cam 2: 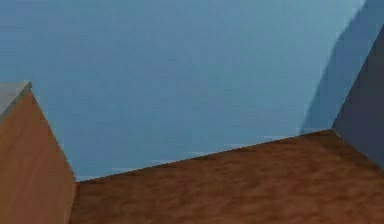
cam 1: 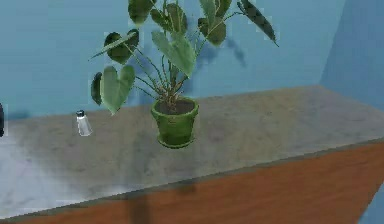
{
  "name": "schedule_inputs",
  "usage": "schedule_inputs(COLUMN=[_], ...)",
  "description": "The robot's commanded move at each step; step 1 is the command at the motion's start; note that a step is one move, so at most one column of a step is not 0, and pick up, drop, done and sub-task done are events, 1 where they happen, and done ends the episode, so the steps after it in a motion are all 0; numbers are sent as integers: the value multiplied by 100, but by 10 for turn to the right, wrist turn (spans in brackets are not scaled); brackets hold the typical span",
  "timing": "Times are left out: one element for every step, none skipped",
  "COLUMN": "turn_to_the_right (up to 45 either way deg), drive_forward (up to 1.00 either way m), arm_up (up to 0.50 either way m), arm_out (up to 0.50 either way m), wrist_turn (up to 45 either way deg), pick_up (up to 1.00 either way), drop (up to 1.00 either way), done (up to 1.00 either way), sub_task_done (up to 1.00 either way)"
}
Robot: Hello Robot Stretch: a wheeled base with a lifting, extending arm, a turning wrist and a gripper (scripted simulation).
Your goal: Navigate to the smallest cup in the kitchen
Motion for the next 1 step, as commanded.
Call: schedule_inputs(turn_to_the_right=[450], drive_forward=[0], arm_up=[0], arm_out=[0], wrist_turn=[0], pick_up=[0], drop=[0], done=[0], sub_task_done=[0])
